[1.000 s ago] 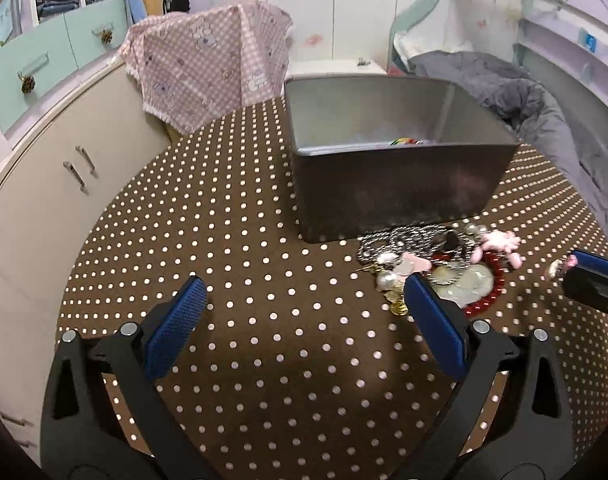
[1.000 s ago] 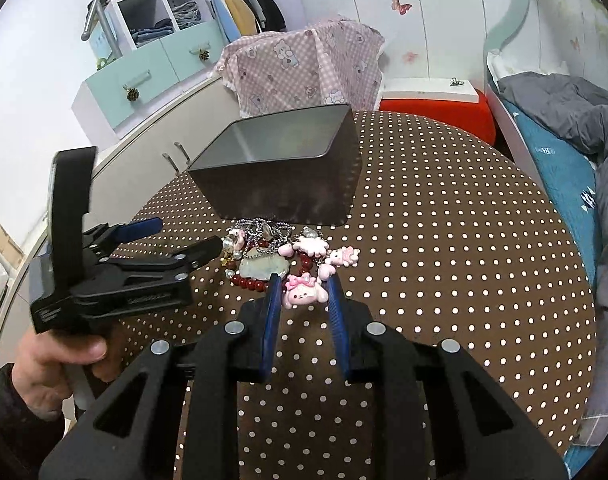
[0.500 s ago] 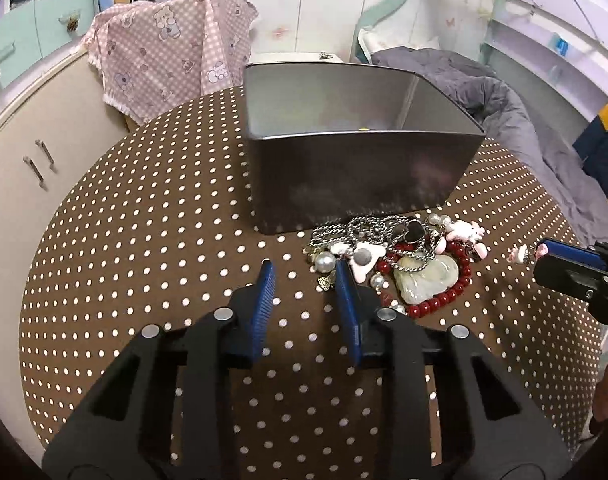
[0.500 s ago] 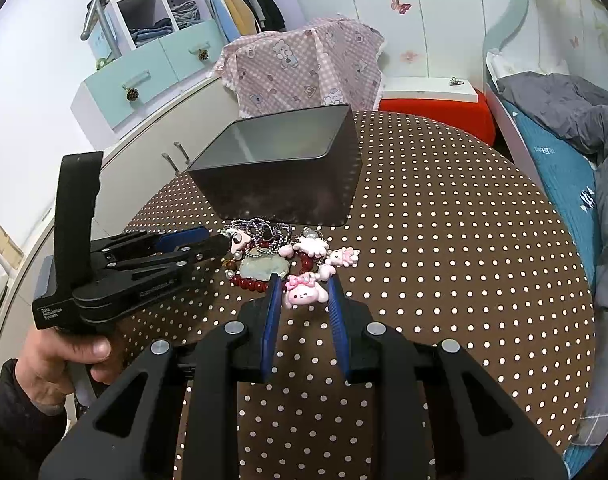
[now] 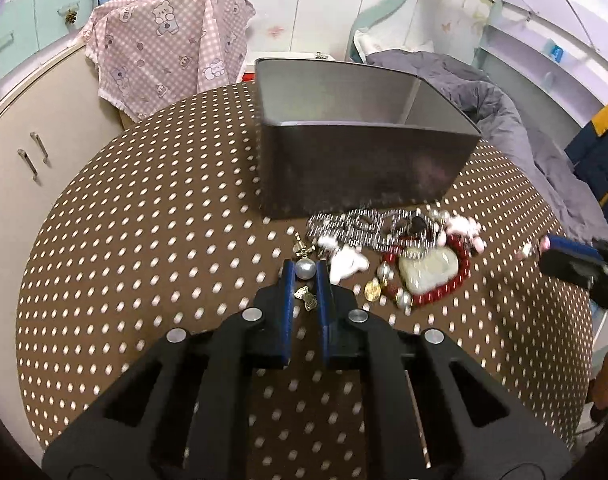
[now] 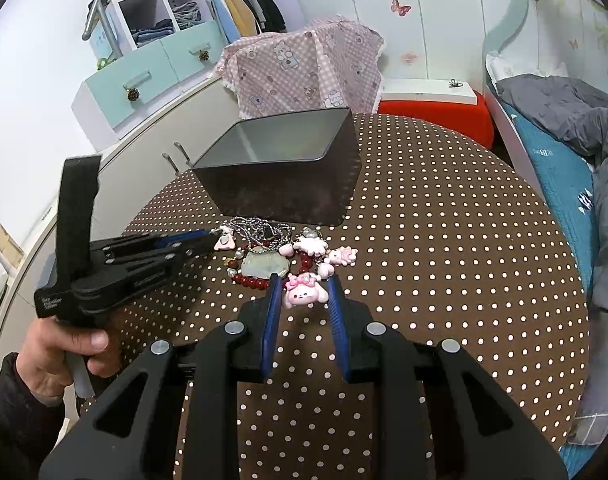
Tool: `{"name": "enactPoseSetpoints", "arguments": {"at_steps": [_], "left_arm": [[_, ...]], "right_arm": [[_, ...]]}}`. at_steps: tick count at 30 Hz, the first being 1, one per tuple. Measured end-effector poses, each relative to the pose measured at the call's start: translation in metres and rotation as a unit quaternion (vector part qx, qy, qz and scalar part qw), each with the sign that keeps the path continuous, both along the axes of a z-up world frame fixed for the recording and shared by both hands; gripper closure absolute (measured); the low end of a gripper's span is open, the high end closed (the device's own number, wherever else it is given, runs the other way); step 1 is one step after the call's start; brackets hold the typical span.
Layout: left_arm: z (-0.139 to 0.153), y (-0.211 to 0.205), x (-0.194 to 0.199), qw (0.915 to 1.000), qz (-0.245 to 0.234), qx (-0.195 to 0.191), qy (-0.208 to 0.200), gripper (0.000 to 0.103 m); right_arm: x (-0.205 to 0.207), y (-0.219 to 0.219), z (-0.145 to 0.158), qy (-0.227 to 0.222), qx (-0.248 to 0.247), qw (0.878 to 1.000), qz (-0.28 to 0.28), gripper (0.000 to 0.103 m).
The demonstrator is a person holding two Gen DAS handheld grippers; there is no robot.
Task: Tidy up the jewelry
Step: 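Carry both pieces over the grey box and open both tools to drop them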
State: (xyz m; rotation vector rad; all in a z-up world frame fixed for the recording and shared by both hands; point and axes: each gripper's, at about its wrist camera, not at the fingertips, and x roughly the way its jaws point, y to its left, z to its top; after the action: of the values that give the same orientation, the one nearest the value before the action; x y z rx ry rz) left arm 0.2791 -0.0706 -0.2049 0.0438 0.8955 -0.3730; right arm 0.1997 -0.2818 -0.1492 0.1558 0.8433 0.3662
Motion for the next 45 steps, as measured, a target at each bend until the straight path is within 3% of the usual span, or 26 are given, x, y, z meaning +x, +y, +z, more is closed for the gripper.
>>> {"name": "enactPoseSetpoints", "arguments": {"at_steps": [7, 9, 10, 11, 12, 13, 16, 18, 21, 23, 24, 33, 39, 45], "left_arm": [[0.001, 0.009, -0.011, 0.9998, 0.000, 0.018, 0.000, 0.091], [0.001, 0.007, -0.011, 0.9997, -0.002, 0.025, -0.001, 0.087], [0.002, 0.006, -0.012, 0.9997, -0.006, 0.023, 0.000, 0.074], [0.001, 0.005, -0.013, 0.9997, -0.006, 0.023, -0.001, 0.044], [0.002, 0.003, -0.015, 0.9995, 0.003, 0.030, -0.006, 0.030], [0.002, 0.001, -0.017, 0.9992, 0.010, 0.036, -0.012, 0.025], [0.000, 0.006, -0.018, 0.9996, 0.016, 0.024, -0.004, 0.026], [-0.002, 0.007, -0.018, 0.9996, 0.016, 0.025, -0.001, 0.032], [-0.002, 0.009, -0.019, 0.9992, 0.016, 0.035, -0.007, 0.056], [-0.001, 0.010, -0.020, 0.9996, 0.010, 0.026, -0.004, 0.089], [0.000, 0.011, -0.020, 0.9998, 0.005, 0.017, 0.001, 0.092], [0.033, 0.018, -0.040, 0.9991, -0.012, -0.018, -0.036, 0.092], [0.096, 0.022, -0.045, 0.9937, -0.015, -0.046, -0.101, 0.092], [0.153, 0.008, -0.016, 0.9863, -0.017, -0.066, -0.150, 0.092]], "right_arm": [[0.000, 0.005, -0.002, 0.003, -0.001, 1.000, 0.005, 0.081], [-0.001, 0.008, -0.002, 0.004, 0.000, 1.000, 0.007, 0.081], [-0.001, 0.008, -0.002, 0.005, -0.001, 1.000, 0.008, 0.081], [-0.001, 0.009, -0.003, 0.005, -0.002, 1.000, 0.008, 0.081], [-0.001, 0.009, -0.002, 0.006, -0.002, 1.000, 0.008, 0.081], [-0.001, 0.009, -0.002, 0.006, -0.001, 1.000, 0.007, 0.081], [-0.001, 0.007, -0.003, 0.007, 0.000, 1.000, 0.005, 0.081], [-0.001, 0.006, -0.004, 0.009, -0.001, 1.000, 0.004, 0.081], [-0.001, 0.006, -0.006, 0.010, 0.002, 1.000, 0.004, 0.081], [-0.001, 0.008, -0.006, 0.009, 0.003, 1.000, 0.006, 0.081], [-0.001, 0.009, -0.005, 0.008, 0.003, 1.000, 0.007, 0.081], [0.001, 0.014, 0.023, -0.024, -0.003, 1.000, 0.018, 0.081], [0.014, 0.016, 0.073, -0.082, -0.015, 0.996, 0.032, 0.081], [0.044, 0.017, 0.122, -0.128, -0.014, 0.991, 0.045, 0.081]]}}
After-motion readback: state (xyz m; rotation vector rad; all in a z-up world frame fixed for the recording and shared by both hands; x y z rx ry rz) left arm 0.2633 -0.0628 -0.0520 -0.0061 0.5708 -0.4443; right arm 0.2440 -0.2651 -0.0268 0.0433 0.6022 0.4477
